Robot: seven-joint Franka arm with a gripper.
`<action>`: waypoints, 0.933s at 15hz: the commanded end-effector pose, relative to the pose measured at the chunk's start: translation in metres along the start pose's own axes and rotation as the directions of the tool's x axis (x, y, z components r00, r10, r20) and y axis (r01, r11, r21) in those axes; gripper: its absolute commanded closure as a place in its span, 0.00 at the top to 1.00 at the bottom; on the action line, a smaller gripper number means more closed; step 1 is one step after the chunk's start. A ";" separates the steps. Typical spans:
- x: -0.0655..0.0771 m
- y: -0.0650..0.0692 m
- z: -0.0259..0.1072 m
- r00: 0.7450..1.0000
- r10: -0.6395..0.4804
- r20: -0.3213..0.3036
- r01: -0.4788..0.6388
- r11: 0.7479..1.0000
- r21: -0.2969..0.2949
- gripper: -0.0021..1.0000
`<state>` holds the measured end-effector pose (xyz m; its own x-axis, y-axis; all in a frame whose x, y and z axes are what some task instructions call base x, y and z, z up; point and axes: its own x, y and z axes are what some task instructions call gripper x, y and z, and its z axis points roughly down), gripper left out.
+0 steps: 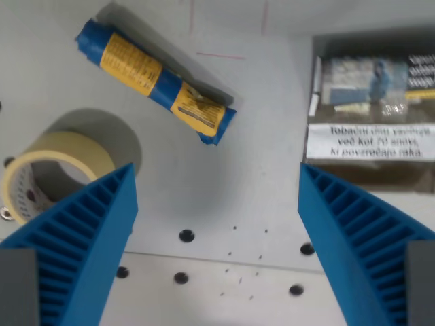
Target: Move above the blue bag
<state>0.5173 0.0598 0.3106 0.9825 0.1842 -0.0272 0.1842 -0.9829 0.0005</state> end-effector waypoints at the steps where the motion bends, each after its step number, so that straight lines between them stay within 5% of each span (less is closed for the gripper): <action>1: -0.004 -0.006 0.014 0.938 -0.332 -0.097 0.331 0.943 -0.025 1.00; 14: -0.001 -0.032 0.078 0.740 -0.668 -0.080 0.665 0.744 -0.065 1.00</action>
<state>0.5126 0.0899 0.2359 0.8149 0.5792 -0.0208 0.5791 -0.8152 -0.0134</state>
